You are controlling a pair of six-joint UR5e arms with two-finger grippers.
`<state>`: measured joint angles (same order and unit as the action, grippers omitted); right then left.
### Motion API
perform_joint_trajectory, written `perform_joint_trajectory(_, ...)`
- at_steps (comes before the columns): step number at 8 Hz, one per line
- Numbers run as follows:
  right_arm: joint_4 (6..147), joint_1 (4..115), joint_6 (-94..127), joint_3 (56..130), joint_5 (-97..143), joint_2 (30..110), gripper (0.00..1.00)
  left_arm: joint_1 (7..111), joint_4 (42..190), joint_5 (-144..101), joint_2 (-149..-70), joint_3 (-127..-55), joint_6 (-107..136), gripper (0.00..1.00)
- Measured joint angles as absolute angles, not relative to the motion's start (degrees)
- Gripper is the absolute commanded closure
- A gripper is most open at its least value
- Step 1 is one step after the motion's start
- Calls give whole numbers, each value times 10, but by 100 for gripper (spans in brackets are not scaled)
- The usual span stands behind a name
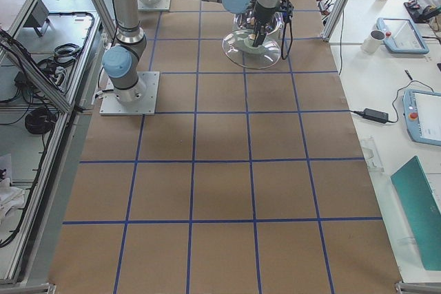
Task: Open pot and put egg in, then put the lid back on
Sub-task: 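Release the egg into the pot and raise the left gripper away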
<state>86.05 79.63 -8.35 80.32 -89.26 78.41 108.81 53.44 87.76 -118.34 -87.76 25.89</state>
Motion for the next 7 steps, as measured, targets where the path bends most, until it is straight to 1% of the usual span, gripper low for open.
perform_joint_trajectory(1,860,796,-84,803,-893,784,100,1088,534,877,-1186,-878,258,65)
perform_joint_trajectory(2,860,796,-84,803,-893,784,100,1089,534,877,-1189,-878,258,25)
perform_joint_trajectory(3,860,796,-84,803,-893,784,100,1088,534,878,-1191,-878,257,21)
perform_joint_trajectory(4,860,796,-84,803,-893,784,100,1088,534,878,-1191,-877,257,20)
perform_joint_trajectory(6,860,796,-84,803,-893,784,100,1089,534,878,-1185,-876,259,16)
perform_joint_trajectory(7,860,796,-84,803,-893,784,100,1089,535,877,-1174,-875,259,12)
